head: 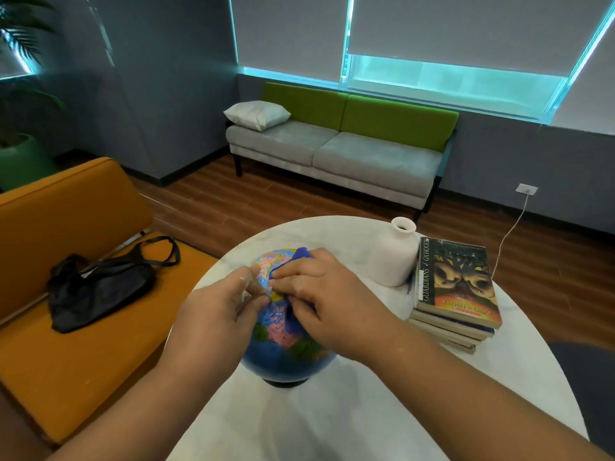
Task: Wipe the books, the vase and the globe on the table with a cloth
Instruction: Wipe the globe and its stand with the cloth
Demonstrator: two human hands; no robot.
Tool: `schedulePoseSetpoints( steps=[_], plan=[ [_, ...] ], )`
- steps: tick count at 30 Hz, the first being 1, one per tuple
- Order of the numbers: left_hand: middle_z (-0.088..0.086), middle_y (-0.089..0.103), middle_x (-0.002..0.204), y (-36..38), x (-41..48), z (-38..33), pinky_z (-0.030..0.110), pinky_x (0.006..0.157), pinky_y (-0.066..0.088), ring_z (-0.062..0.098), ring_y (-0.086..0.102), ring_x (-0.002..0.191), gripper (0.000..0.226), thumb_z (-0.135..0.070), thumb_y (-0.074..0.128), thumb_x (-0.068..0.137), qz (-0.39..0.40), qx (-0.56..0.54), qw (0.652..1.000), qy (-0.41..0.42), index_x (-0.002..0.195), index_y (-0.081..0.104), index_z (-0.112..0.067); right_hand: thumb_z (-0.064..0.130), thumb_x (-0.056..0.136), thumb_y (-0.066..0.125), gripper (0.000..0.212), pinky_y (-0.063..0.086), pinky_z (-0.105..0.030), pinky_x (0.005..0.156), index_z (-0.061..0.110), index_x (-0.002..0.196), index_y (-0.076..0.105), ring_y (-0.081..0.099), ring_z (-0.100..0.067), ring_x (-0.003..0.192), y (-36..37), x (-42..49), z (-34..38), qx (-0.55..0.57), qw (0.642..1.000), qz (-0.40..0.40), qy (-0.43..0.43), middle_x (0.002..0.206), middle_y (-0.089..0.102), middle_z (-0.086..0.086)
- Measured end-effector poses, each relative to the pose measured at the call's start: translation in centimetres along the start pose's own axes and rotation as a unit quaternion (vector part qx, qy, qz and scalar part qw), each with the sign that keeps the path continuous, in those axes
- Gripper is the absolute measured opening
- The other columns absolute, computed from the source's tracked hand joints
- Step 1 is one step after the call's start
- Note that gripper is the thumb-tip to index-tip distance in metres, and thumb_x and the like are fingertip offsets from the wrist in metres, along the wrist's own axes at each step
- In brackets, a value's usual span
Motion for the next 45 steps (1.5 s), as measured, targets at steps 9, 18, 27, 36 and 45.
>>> schedulePoseSetpoints(
  steps=[9,18,27,36,45],
  plan=[
    [-0.015,0.062,0.125,-0.4,-0.1,0.1,0.038,0.083,0.056,0.009,0.061,0.11,0.017,-0.016,0.067,0.088,0.009,0.0,1.0,0.008,0.079,0.056,-0.026,0.014,0.082,0.048,0.037,0.048,-0.038,0.093,0.014,0.11,0.072,0.05,-0.025,0.104,0.3,-0.2,-0.5,-0.008,0.999,-0.038,0.033,0.117,0.067,0.002],
    [-0.018,0.061,0.127,-0.6,-0.1,0.1,0.038,0.078,0.057,0.013,0.064,0.103,0.015,-0.018,0.064,0.09,0.024,0.034,0.999,0.017,0.083,0.058,-0.03,0.014,0.084,0.046,0.036,0.05,-0.034,0.091,0.013,0.109,0.072,0.056,-0.027,0.1,0.2,-1.3,-0.2,-0.03,0.998,-0.035,-0.033,0.115,0.068,0.002],
    [-0.014,0.065,0.123,-0.4,-0.1,0.2,0.029,0.082,0.053,0.011,0.063,0.105,0.022,-0.017,0.066,0.088,0.006,0.034,0.999,0.018,0.078,0.054,-0.033,0.013,0.082,0.064,0.026,0.036,-0.029,0.097,0.011,0.107,0.071,0.053,-0.021,0.103,2.9,-3.0,1.4,-0.145,0.972,-0.016,-0.185,0.112,0.068,0.001],
    [-0.019,0.062,0.125,-0.2,0.1,0.3,0.038,0.073,0.057,0.014,0.067,0.091,0.02,-0.018,0.065,0.089,0.003,0.019,1.0,0.003,0.077,0.055,-0.031,0.01,0.085,0.052,0.03,0.043,-0.026,0.095,0.015,0.106,0.073,0.05,-0.015,0.106,1.8,-2.1,-0.2,0.027,0.986,-0.154,0.055,0.114,0.066,0.005],
    [-0.019,0.064,0.123,-0.2,0.4,0.6,0.038,0.075,0.056,0.015,0.067,0.086,0.021,-0.014,0.067,0.087,-0.003,0.012,1.0,0.02,0.078,0.055,-0.027,0.009,0.089,0.05,0.025,0.043,-0.032,0.093,0.013,0.1,0.073,0.054,-0.021,0.097,3.7,-3.9,0.8,-0.103,0.976,-0.082,-0.173,0.106,0.068,0.0]
  ],
)
Point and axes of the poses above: each hand's wrist, its own x-axis towards the middle knuckle, its own y-axis out of the palm, z = x × y, the point moved 1 cm from there along x, towards the middle knuckle
